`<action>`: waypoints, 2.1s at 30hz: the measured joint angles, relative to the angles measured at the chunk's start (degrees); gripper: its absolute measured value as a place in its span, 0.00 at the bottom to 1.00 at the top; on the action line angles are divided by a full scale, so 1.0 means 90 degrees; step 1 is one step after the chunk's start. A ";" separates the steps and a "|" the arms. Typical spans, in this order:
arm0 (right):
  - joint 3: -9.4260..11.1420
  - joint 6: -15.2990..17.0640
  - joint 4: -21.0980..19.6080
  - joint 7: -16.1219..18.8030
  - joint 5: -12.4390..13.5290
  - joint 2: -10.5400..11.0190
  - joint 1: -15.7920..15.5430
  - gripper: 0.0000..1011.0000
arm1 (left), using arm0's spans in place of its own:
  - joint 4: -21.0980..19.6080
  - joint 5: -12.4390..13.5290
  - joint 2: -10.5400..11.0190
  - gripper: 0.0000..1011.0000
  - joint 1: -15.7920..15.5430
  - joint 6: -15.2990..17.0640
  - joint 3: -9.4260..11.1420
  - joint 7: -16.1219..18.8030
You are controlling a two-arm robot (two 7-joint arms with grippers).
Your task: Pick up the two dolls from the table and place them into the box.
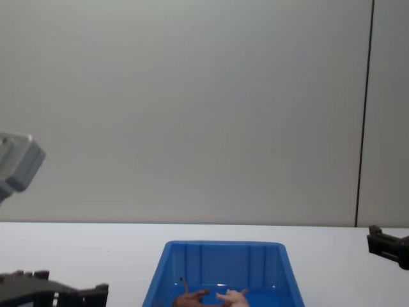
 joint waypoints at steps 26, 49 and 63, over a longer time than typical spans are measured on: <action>-0.0001 0.0000 -0.0002 0.0000 0.0000 0.0000 -0.0004 0.99 | 0.0961 -0.0069 -0.0157 0.94 -0.0188 -0.0057 -0.0042 -0.0801; -0.0001 0.0000 -0.0001 0.0000 0.0000 0.0000 -0.0003 0.99 | 0.1314 0.0065 -0.0257 0.48 -0.0274 -0.0185 -0.0072 -0.0925; -0.0001 0.0000 -0.0001 0.0001 0.0000 0.0000 -0.0003 0.99 | 0.0815 0.0364 -0.0171 0.37 -0.0240 -0.0361 -0.0141 -0.0916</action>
